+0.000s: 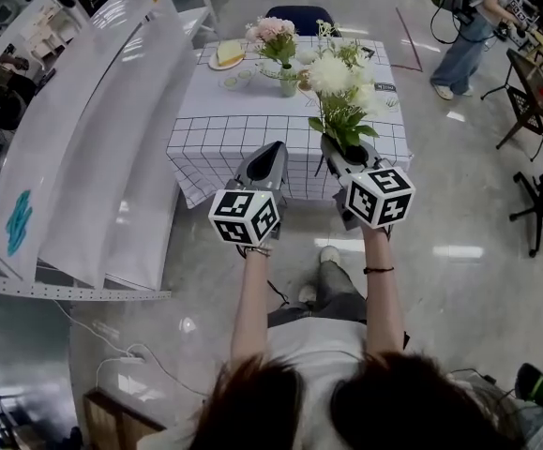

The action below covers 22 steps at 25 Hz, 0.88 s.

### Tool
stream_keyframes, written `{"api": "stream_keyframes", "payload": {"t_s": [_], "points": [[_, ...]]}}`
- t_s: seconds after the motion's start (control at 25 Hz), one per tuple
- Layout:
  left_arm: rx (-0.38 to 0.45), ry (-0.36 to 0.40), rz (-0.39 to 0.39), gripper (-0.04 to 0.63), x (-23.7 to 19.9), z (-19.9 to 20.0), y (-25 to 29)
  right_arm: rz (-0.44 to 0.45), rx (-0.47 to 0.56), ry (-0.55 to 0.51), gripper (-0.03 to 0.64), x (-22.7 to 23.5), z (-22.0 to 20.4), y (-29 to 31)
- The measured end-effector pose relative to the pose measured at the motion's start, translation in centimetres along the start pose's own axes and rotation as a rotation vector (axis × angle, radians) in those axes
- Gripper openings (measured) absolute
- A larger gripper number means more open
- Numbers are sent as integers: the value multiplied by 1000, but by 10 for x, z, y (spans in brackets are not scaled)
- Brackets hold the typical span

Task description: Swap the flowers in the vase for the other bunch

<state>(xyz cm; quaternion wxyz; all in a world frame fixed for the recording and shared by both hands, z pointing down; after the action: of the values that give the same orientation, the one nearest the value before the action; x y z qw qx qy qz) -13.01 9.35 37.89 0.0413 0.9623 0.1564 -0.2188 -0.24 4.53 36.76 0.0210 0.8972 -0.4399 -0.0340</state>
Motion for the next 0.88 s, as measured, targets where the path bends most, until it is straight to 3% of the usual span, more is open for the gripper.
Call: {"api": "stream_keyframes", "payload": {"t_s": [0.88], "points": [[-16, -9, 33, 12, -30, 9, 102, 47, -4, 38, 52, 91, -4, 70]]}}
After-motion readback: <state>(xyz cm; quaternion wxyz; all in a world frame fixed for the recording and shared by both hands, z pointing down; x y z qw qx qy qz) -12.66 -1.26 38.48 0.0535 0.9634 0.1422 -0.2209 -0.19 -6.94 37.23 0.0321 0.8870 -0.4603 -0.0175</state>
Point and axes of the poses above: the fingertips, and each gripper's own axes: y forward along the fingers, x to its right, z out of its top, the point moved 4 cm from there along -y, backward along the fingers, and after that the axes turned 14 degrees about -y, right-handed, at the moved point
